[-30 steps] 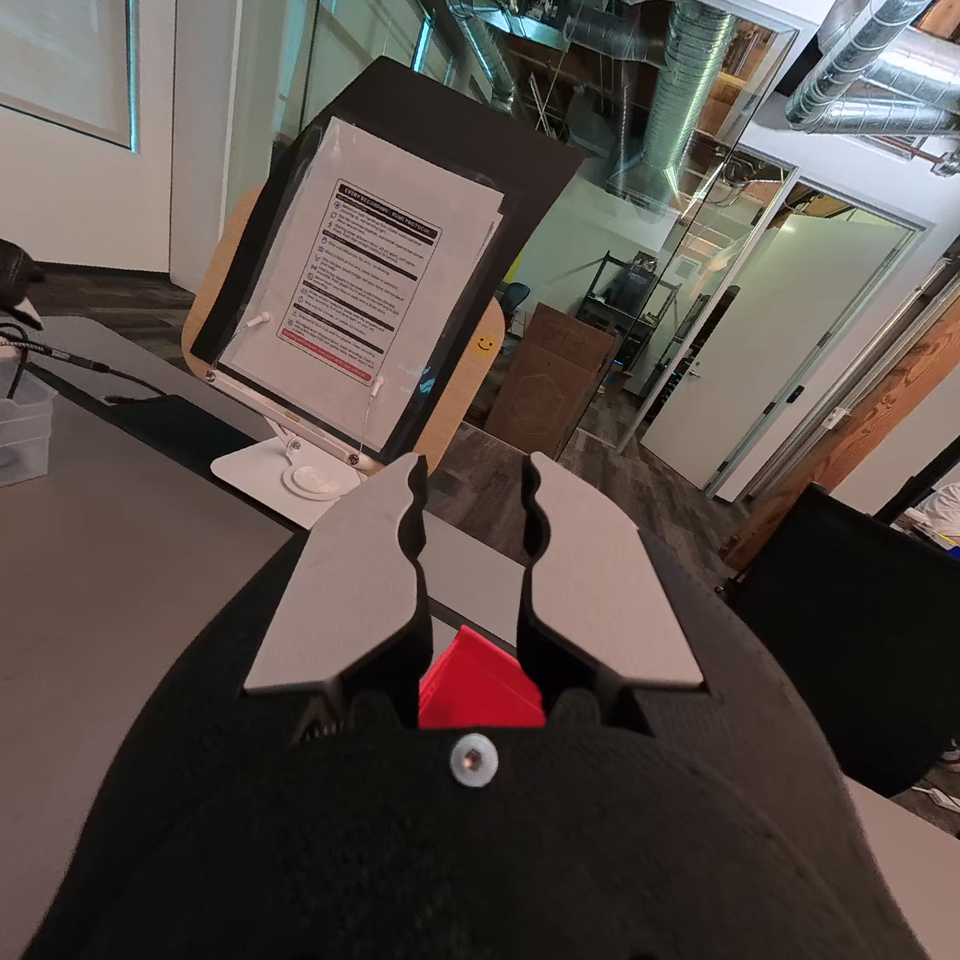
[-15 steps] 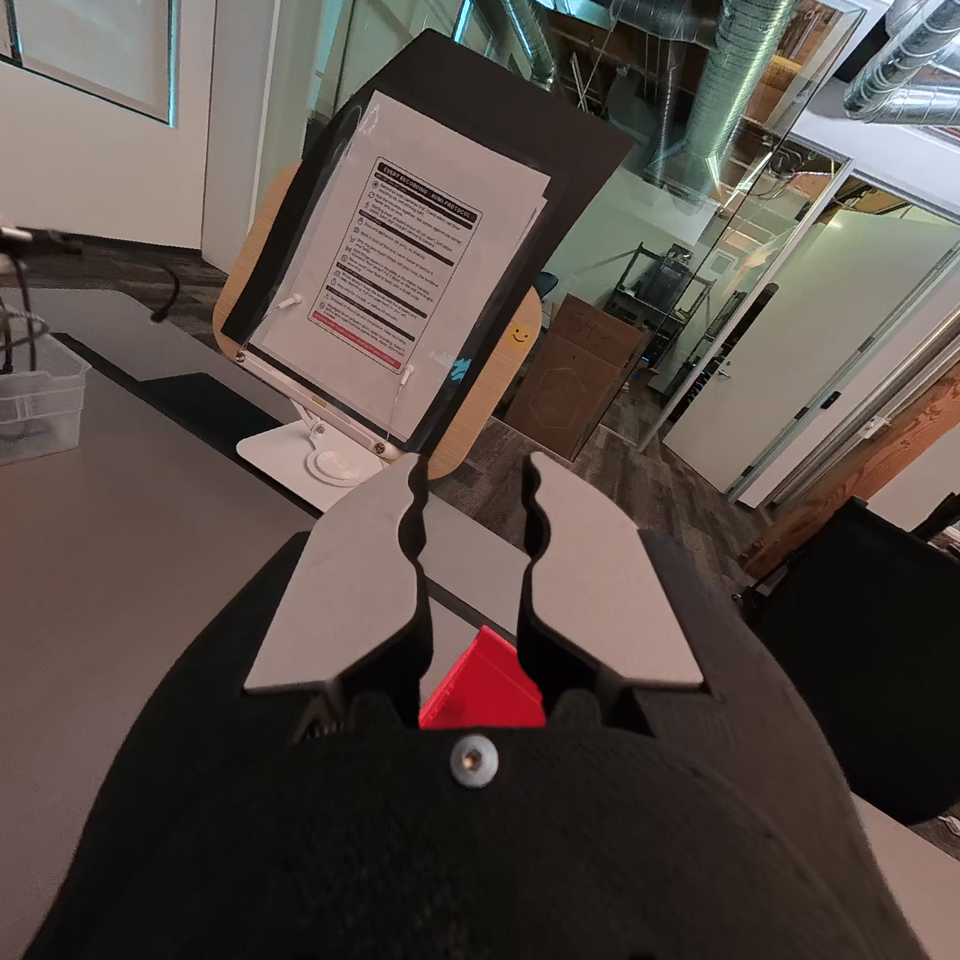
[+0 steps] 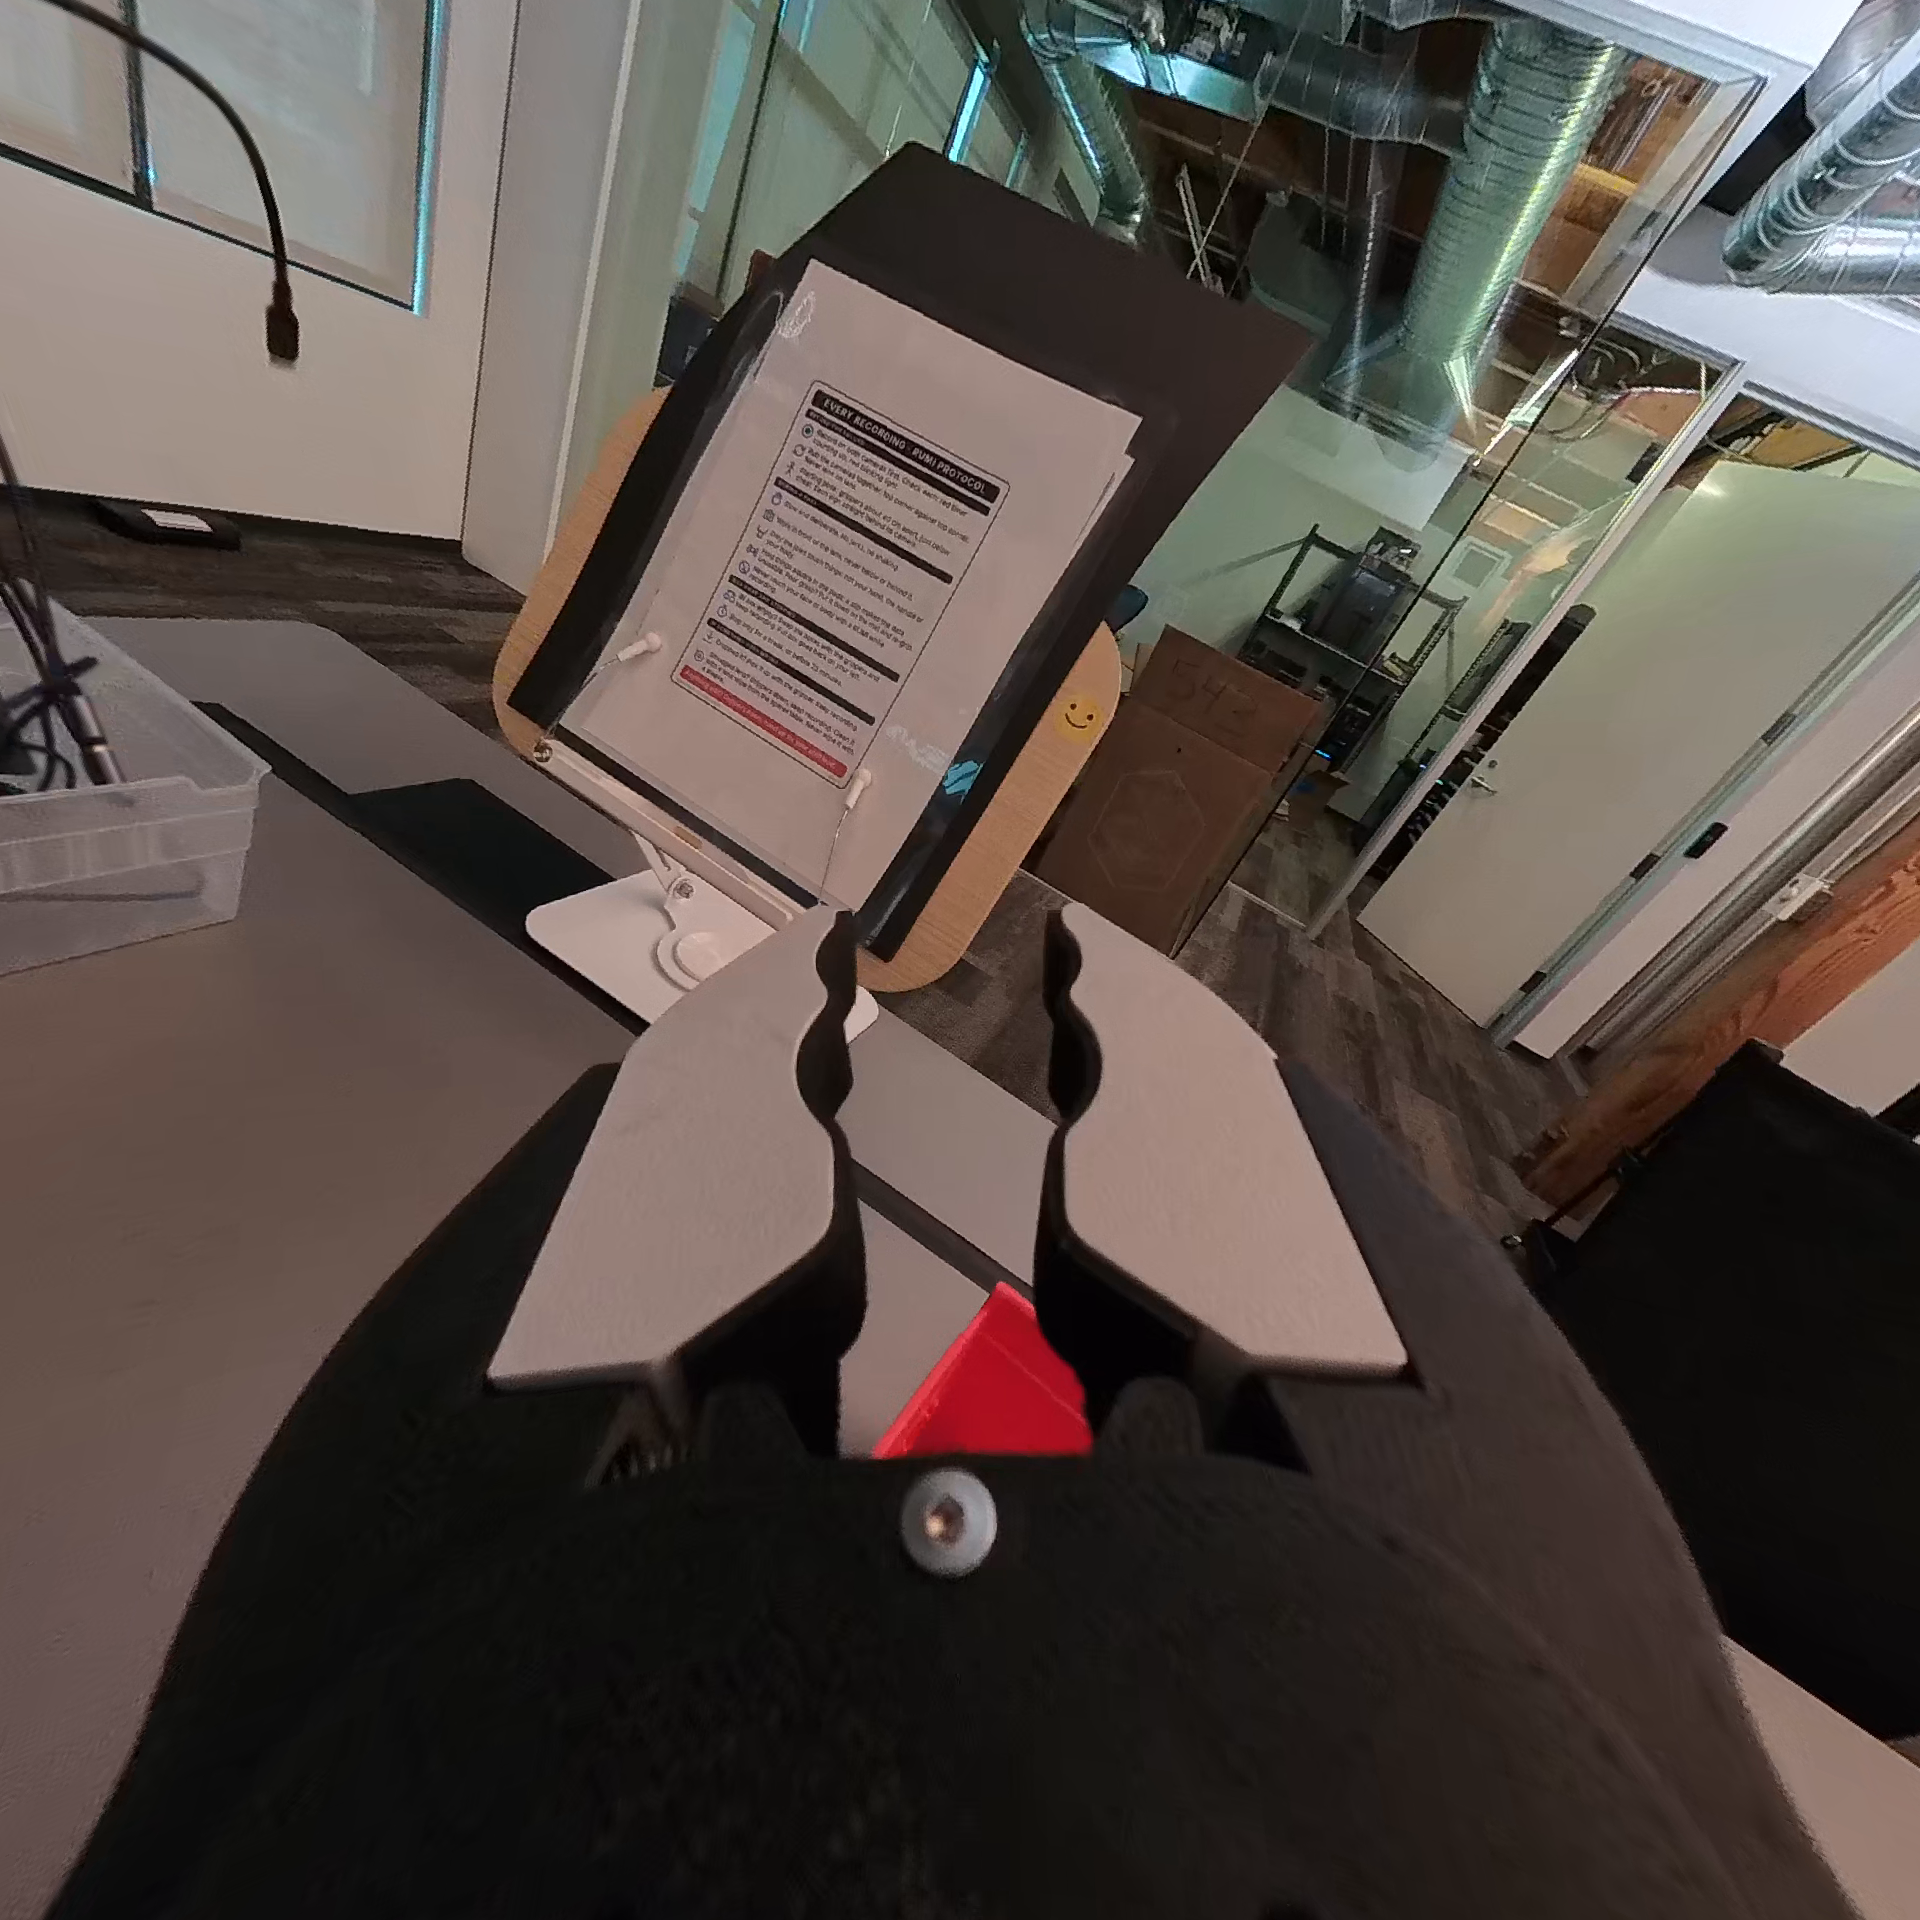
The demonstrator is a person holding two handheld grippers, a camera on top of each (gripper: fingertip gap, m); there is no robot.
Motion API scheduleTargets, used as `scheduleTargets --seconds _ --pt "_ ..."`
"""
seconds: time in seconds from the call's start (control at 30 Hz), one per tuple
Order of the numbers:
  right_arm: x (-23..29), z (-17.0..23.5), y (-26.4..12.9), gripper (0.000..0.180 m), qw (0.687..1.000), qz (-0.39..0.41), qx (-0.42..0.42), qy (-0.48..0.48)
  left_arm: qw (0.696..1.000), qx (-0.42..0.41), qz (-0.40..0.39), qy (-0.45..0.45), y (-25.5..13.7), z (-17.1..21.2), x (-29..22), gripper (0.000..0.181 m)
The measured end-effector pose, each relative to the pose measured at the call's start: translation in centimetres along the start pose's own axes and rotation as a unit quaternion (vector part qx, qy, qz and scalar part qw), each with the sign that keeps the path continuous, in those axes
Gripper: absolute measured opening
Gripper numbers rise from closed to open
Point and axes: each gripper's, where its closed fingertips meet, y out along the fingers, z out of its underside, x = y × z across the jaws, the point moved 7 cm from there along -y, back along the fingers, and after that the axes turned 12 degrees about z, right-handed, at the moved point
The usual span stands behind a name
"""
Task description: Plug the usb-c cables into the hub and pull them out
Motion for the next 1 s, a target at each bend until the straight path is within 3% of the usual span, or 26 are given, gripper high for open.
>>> scheduleTargets --seconds 0.4,0.73,1.0 --pt "0.5 0.3 0.3 0.035 1.0 -0.014 0.015 -0.007 0.99 -0.062 0.026 -0.122 -0.9 -2.3 4.3 0.011" --pt "1.2 0.6 0.6 0.035 0.999 -0.026 0.024 -0.013 0.973 -0.14 0.037 -0.182 -4.4 -6.0 8.2 0.011" --pt "1.8 0.5 0.7 0.035 0.999 -0.037 0.024 -0.016 0.978 -0.142 0.01 -0.151 -7.3 -8.8 10.4 0.011"
